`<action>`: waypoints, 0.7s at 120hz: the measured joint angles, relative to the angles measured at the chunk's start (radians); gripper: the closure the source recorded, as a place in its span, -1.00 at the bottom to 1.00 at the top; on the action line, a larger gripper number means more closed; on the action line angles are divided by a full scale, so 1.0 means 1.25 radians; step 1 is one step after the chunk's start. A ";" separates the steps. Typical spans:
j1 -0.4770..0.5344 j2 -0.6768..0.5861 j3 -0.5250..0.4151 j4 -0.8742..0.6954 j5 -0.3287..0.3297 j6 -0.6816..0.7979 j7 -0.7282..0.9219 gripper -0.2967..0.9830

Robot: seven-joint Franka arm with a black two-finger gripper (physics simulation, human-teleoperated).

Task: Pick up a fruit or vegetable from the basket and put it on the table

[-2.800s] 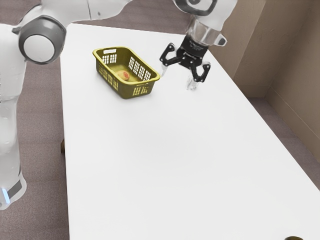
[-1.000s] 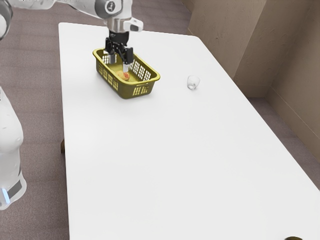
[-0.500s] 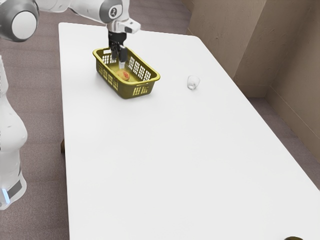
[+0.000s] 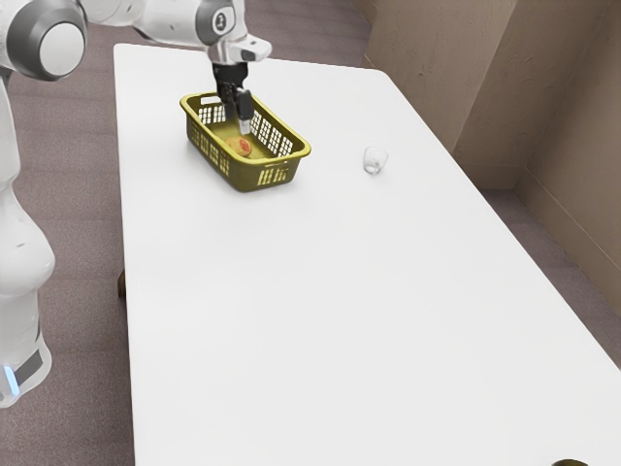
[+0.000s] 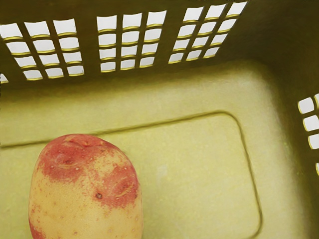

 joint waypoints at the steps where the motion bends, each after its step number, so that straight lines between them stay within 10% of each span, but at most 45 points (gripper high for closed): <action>1: -0.001 0.000 0.001 0.000 -0.002 0.000 -0.001 -0.53; 84: -0.009 0.041 0.022 -0.002 -0.023 0.041 -0.092 -0.54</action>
